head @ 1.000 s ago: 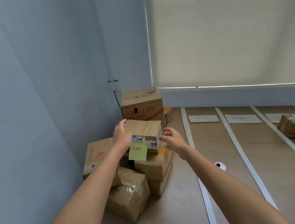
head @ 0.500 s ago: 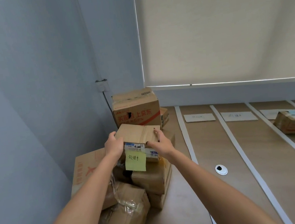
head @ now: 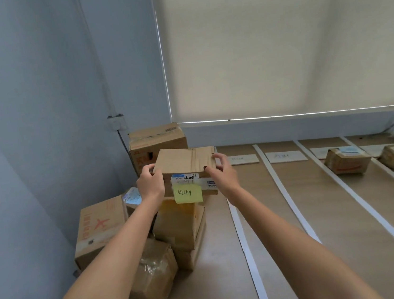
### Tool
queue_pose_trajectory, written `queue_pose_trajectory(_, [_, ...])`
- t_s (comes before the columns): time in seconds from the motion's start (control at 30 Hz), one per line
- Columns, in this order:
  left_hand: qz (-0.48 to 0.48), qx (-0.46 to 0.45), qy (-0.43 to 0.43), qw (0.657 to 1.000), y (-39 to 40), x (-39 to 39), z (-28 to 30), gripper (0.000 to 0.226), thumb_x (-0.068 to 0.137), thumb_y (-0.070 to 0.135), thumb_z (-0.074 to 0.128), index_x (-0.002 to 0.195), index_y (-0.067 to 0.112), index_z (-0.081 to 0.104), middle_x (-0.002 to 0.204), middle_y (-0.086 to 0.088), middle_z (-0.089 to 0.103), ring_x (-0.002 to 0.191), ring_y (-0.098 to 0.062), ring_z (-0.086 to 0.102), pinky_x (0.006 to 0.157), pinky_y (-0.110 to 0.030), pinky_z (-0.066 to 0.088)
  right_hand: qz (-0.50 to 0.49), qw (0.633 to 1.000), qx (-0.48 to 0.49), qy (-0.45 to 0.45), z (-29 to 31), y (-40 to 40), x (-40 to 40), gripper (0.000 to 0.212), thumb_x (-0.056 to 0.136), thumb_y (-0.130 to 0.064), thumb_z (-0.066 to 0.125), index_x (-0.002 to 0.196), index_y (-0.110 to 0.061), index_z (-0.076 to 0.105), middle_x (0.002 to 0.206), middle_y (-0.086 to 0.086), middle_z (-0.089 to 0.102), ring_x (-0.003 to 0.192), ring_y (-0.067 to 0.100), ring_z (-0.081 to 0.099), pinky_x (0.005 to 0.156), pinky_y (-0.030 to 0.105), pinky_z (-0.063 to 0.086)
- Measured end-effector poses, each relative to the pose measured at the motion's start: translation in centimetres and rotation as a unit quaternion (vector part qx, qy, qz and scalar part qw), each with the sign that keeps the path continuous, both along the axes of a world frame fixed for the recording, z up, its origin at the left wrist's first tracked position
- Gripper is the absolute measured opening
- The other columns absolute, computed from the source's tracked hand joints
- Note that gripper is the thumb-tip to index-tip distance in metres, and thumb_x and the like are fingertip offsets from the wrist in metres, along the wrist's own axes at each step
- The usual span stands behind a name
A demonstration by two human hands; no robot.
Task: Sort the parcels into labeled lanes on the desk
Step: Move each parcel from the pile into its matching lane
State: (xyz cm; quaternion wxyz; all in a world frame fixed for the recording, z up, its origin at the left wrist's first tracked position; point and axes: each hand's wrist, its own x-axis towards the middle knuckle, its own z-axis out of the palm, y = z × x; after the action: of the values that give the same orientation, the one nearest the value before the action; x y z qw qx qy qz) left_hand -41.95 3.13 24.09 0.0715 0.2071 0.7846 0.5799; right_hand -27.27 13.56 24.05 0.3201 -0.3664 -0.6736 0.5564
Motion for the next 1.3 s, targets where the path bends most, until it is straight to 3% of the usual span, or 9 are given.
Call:
queue_pose_trajectory(0.13, [-0.046, 0.025, -0.012, 0.999, 1.6, 3.7, -0.3, 0.036, 0.095, 0.034, 0.046, 0.123, 0.013, 0.054, 0.116, -0.005, 0.060, 0.092, -0.012, 0.048, 0.078, -0.028, 0.037, -0.020, 1.000, -0.003, 0.017, 0.2, 0.8, 4.3, 0.052, 0.088, -0.030, 0.059, 0.134, -0.036, 0.034, 0.139, 0.011, 0.048, 0.119, 0.027, 0.053, 0.092, 0.044, 0.051])
queue_pose_trajectory(0.27, [-0.080, 0.014, -0.040, 0.996, 3.6, 7.7, -1.2, 0.040, 0.095, 0.036, 0.044, 0.130, 0.016, 0.049, 0.124, -0.006, 0.057, 0.103, -0.018, 0.049, 0.085, -0.032, 0.037, -0.047, 0.999, -0.003, 0.024, -0.7, 1.5, 8.9, 0.058, 0.090, -0.030, 0.056, 0.139, -0.036, 0.025, 0.138, 0.009, 0.049, 0.113, 0.025, 0.057, 0.087, 0.038, 0.051])
queue_pose_trajectory(0.47, [-0.134, 0.003, -0.068, 0.989, 7.6, 14.8, -2.5, 0.049, 0.094, 0.021, 0.043, 0.142, 0.020, 0.037, 0.144, -0.006, 0.044, 0.129, -0.023, 0.042, 0.103, -0.032, 0.032, -0.095, 0.995, -0.013, 0.016, -2.4, 4.9, 15.6, 0.056, 0.090, -0.030, 0.054, 0.138, -0.039, 0.027, 0.137, 0.004, 0.048, 0.118, 0.025, 0.052, 0.100, 0.050, 0.043])
queue_pose_trajectory(0.57, [-0.144, 0.015, -0.063, 0.987, 10.1, 18.6, -3.0, 0.051, 0.095, 0.021, 0.043, 0.145, 0.019, 0.032, 0.147, -0.005, 0.040, 0.134, -0.021, 0.038, 0.103, -0.029, 0.030, -0.123, 0.992, -0.017, 0.024, -3.3, 7.5, 18.9, 0.054, 0.089, -0.029, 0.054, 0.137, -0.040, 0.031, 0.138, 0.001, 0.045, 0.114, 0.017, 0.049, 0.103, 0.042, 0.038])
queue_pose_trajectory(0.67, [-0.125, 0.011, -0.056, 0.990, 12.7, 22.0, -3.7, 0.052, 0.095, 0.027, 0.045, 0.144, 0.021, 0.032, 0.144, -0.003, 0.044, 0.130, -0.021, 0.042, 0.110, -0.037, 0.032, -0.136, 0.990, -0.017, 0.023, -4.1, 10.9, 22.4, 0.051, 0.090, -0.032, 0.054, 0.136, -0.039, 0.034, 0.136, -0.002, 0.048, 0.115, 0.019, 0.049, 0.105, 0.046, 0.037])
queue_pose_trajectory(0.87, [-0.098, -0.003, -0.096, 0.991, 18.0, 29.6, -6.8, 0.050, 0.092, 0.019, 0.048, 0.141, 0.020, 0.036, 0.143, -0.003, 0.044, 0.130, -0.019, 0.043, 0.101, -0.032, 0.037, -0.132, 0.990, -0.039, 0.005, -6.6, 17.6, 29.9, 0.039, 0.088, -0.029, 0.058, 0.127, -0.027, 0.049, 0.133, -0.002, 0.048, 0.113, 0.013, 0.046, 0.093, 0.031, 0.040])
queue_pose_trajectory(1.0, [-0.092, -0.016, -0.124, 0.988, 20.5, 34.2, -9.2, 0.043, 0.093, 0.018, 0.051, 0.135, 0.021, 0.041, 0.133, -0.005, 0.049, 0.115, -0.016, 0.046, 0.090, -0.029, 0.041, -0.158, 0.983, -0.091, -0.015, -8.8, 20.3, 33.8, 0.041, 0.088, -0.035, 0.059, 0.125, -0.021, 0.054, 0.128, 0.002, 0.053, 0.112, 0.017, 0.050, 0.094, 0.035, 0.045])
queue_pose_trajectory(1.13, [-0.066, -0.035, -0.134, 0.988, 22.4, 36.4, -10.5, 0.035, 0.091, 0.019, 0.055, 0.125, 0.018, 0.046, 0.125, -0.008, 0.047, 0.106, -0.020, 0.051, 0.091, -0.042, 0.050, -0.172, 0.978, -0.117, -0.002, -10.7, 22.3, 35.5, 0.041, 0.088, -0.029, 0.060, 0.125, -0.012, 0.057, 0.124, 0.007, 0.057, 0.108, 0.017, 0.054, 0.088, 0.030, 0.047])
queue_pose_trajectory(1.3, [-0.054, -0.060, -0.115, 0.990, 24.6, 37.1, -11.6, 0.042, 0.089, 0.014, 0.057, 0.128, 0.012, 0.043, 0.126, -0.008, 0.041, 0.104, -0.017, 0.046, 0.087, -0.030, 0.044, -0.167, 0.978, -0.126, -0.015, -12.3, 24.3, 36.0, 0.034, 0.089, -0.016, 0.058, 0.123, -0.013, 0.061, 0.123, 0.010, 0.057, 0.108, 0.019, 0.056, 0.095, 0.041, 0.050])
